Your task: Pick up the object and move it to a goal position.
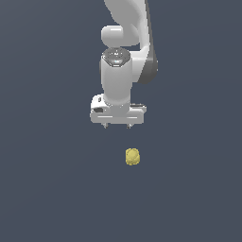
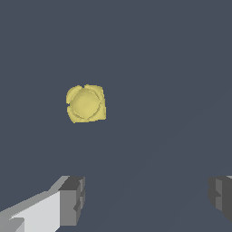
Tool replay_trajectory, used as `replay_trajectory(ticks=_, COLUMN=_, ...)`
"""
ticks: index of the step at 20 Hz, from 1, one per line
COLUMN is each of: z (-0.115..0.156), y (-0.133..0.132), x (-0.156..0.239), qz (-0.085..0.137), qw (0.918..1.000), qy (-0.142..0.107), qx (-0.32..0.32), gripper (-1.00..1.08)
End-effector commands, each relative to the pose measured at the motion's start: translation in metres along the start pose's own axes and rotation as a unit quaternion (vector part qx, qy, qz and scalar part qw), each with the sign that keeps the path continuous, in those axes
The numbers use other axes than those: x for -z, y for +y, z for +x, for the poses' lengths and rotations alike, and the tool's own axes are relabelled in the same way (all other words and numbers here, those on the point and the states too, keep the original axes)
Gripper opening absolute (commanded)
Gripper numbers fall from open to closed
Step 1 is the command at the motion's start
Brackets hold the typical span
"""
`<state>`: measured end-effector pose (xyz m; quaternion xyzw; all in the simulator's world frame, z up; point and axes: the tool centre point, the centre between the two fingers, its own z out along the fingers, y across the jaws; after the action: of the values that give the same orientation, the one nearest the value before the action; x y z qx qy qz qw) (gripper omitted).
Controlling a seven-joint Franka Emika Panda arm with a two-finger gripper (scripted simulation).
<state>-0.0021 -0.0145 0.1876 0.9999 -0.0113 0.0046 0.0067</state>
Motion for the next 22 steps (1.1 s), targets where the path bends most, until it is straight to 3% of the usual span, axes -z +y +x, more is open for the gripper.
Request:
replay_trajectory(ticks=1, z=0.0, y=0.0, x=0.0, qz=0.0, qw=1.0, qy=0.0, qx=0.0, gripper=1.0)
replay_trajectory(ticks=13, z=-0.003, y=-0.001, x=-0.004, qz=0.005, qw=1.0, qy=-0.008, qx=-0.001, gripper=1.0)
replay_trajectory(ticks=22, z=0.015, y=-0.015, x=-0.022, qz=0.003, qw=0.9999, qy=-0.008, qx=0.012, gripper=1.0)
